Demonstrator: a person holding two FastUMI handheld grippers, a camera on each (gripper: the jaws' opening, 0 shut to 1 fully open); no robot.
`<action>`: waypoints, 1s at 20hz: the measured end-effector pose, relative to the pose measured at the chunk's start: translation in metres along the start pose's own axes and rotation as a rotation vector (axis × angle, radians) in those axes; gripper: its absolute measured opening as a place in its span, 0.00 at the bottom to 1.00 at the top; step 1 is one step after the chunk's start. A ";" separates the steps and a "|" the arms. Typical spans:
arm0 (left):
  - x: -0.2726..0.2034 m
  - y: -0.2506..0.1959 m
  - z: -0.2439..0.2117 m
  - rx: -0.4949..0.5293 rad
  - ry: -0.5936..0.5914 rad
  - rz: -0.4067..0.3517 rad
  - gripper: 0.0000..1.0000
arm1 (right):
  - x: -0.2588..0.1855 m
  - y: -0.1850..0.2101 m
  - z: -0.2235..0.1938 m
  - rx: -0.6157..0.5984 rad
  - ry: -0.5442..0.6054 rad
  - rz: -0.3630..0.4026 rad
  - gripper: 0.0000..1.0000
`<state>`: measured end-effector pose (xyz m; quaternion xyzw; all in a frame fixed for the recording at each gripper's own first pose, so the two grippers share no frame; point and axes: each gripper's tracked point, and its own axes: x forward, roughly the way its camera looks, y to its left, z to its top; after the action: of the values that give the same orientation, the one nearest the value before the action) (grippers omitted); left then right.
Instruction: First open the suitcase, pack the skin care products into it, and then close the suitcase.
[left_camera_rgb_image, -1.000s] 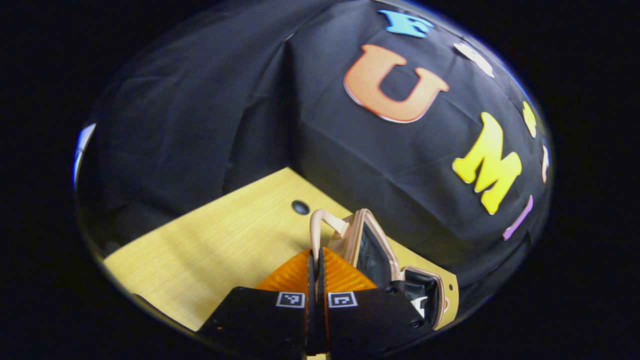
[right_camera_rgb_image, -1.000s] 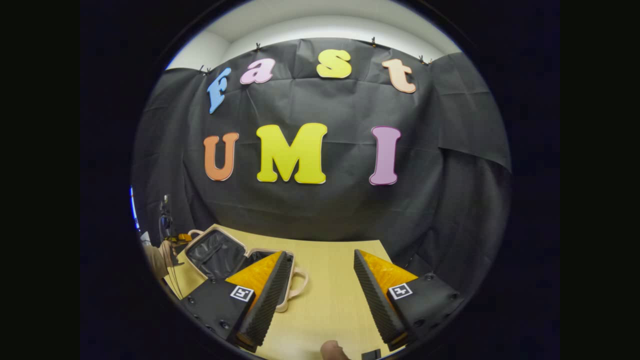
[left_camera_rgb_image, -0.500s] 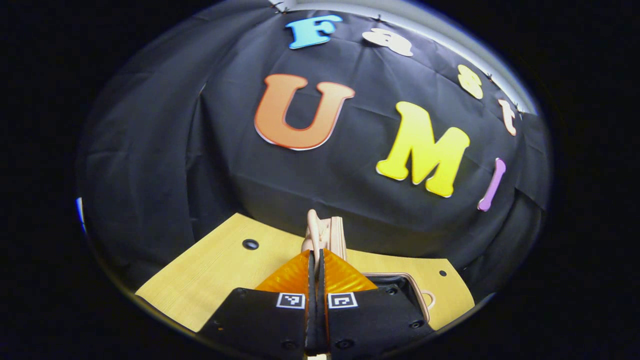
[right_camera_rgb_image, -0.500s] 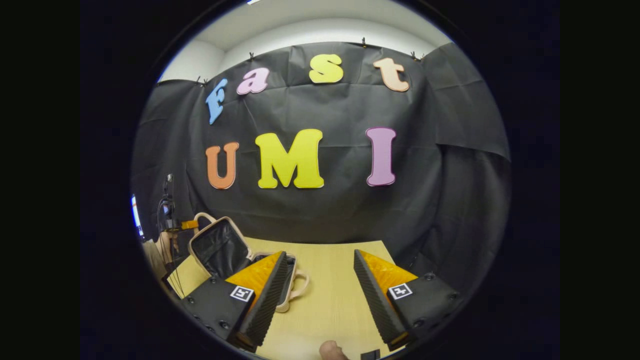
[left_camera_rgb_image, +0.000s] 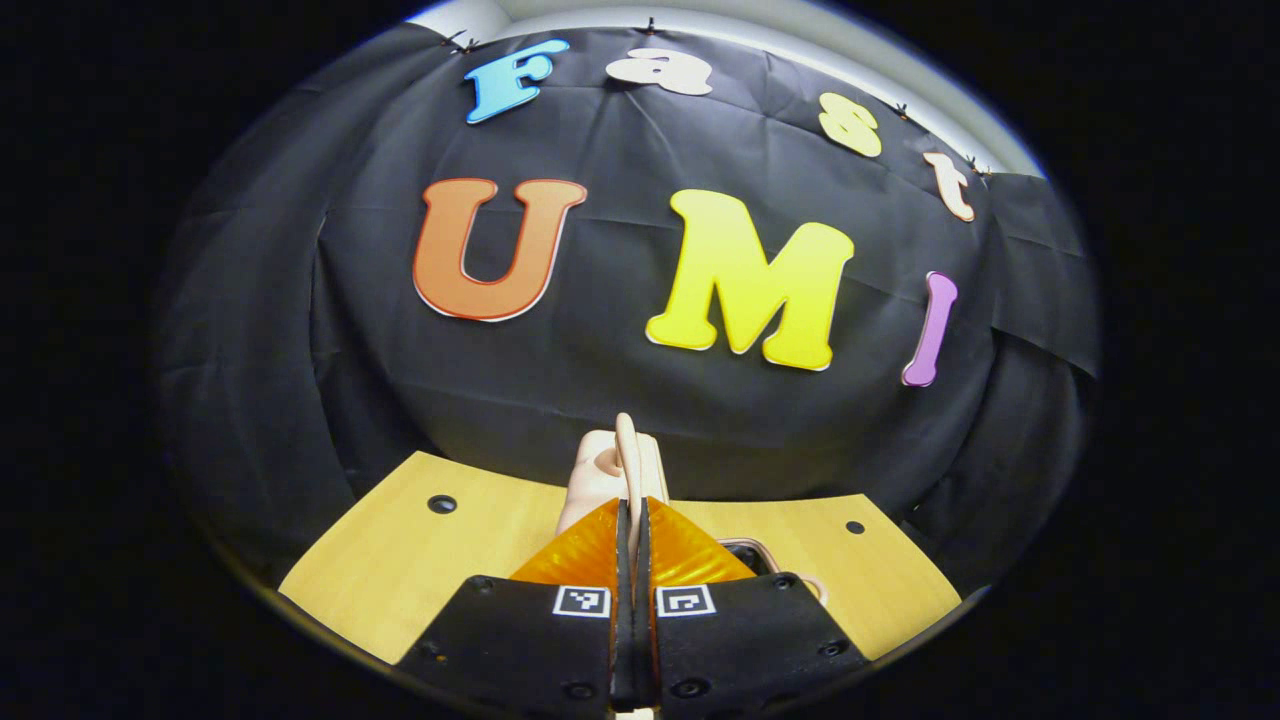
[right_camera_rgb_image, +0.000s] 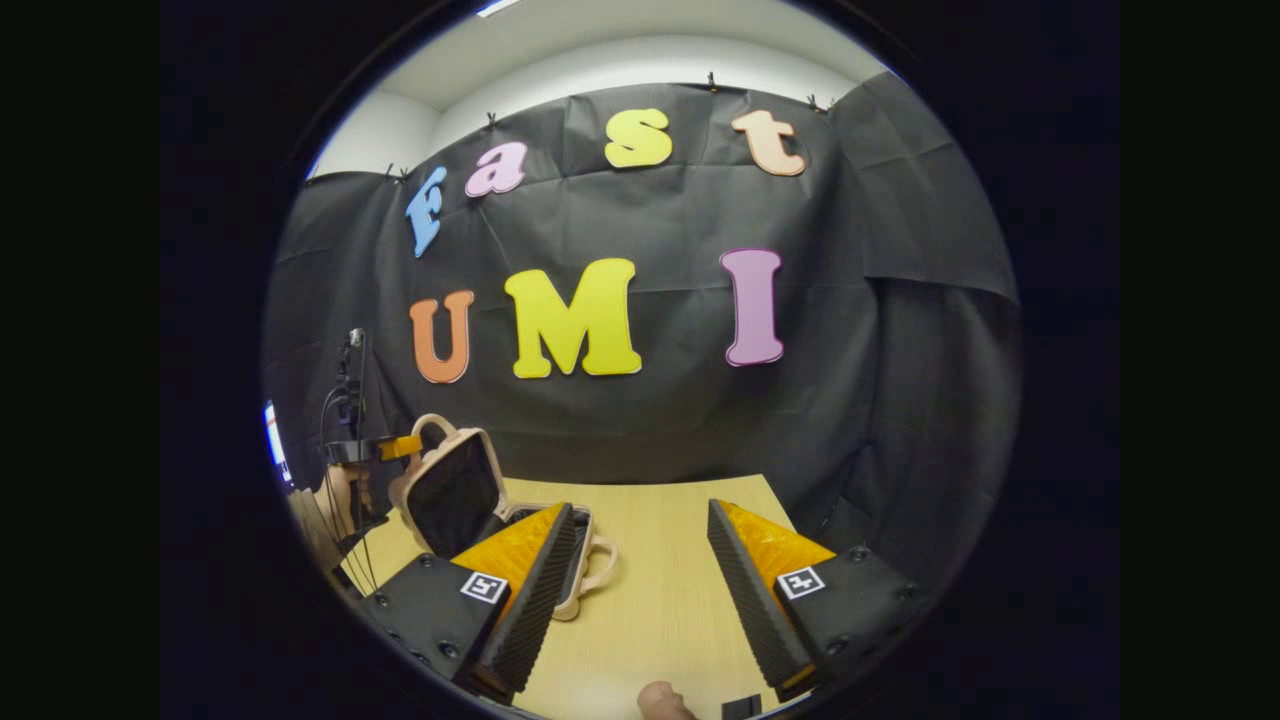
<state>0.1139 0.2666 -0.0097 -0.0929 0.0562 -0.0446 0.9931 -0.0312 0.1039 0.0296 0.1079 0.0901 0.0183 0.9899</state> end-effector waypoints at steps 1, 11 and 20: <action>0.000 -0.012 -0.002 0.015 0.003 -0.007 0.03 | 0.000 -0.003 -0.001 0.004 -0.002 -0.004 0.79; 0.014 -0.142 -0.084 0.193 0.145 -0.125 0.03 | -0.005 -0.037 -0.012 -0.005 0.016 -0.022 0.79; 0.053 -0.205 -0.207 0.325 0.362 -0.158 0.03 | -0.004 -0.100 -0.041 0.036 0.080 -0.062 0.79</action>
<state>0.1251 0.0234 -0.1780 0.0734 0.2176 -0.1462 0.9622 -0.0414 0.0149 -0.0306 0.1221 0.1333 -0.0098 0.9835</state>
